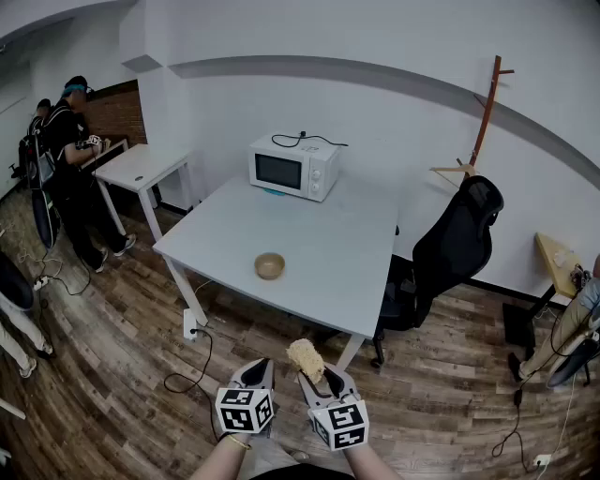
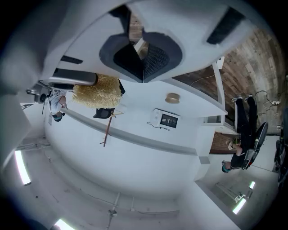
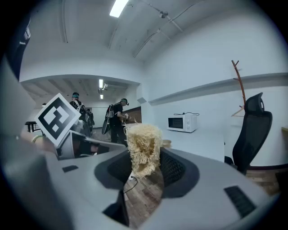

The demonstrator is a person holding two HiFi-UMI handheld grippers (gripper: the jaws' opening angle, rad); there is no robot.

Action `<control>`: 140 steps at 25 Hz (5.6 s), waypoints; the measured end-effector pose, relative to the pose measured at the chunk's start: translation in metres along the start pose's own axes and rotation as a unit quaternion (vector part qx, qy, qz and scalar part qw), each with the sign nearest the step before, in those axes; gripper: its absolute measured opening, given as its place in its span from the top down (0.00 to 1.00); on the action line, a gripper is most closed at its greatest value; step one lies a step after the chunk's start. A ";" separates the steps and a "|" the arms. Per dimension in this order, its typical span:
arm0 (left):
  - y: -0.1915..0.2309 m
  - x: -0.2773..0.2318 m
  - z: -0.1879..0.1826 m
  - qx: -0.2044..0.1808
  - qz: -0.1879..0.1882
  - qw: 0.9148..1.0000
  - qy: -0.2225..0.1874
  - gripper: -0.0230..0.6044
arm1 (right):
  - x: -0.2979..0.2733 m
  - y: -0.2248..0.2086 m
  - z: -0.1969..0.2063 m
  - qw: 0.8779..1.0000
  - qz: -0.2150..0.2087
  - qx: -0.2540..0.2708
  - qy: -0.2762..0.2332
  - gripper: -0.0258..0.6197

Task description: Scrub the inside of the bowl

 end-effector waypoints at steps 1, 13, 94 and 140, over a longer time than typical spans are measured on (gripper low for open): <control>0.000 0.000 0.000 0.000 0.001 1.000 0.001 0.93 | 0.000 0.000 0.000 1.000 0.000 0.000 0.000 0.69; -0.006 0.002 0.004 -0.002 0.006 1.000 0.006 0.93 | 0.004 0.001 0.000 1.000 -0.003 0.000 -0.004 0.69; 0.263 -0.337 -0.119 -0.030 0.106 0.989 0.097 0.93 | -0.400 -0.114 -0.078 0.995 0.044 -0.033 0.078 0.69; 0.258 -0.381 -0.092 -0.046 0.138 0.977 0.155 0.92 | -0.422 -0.130 -0.016 0.976 0.061 -0.026 0.206 0.69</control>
Point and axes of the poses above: the fingertips, and each gripper's own axes: x backward along the fingers, y to its left, z out of its underside, the point moved 6 cm from there along x, backward along the fingers, and after that the axes turned 6 degrees about -x, right-handed, at the moved point
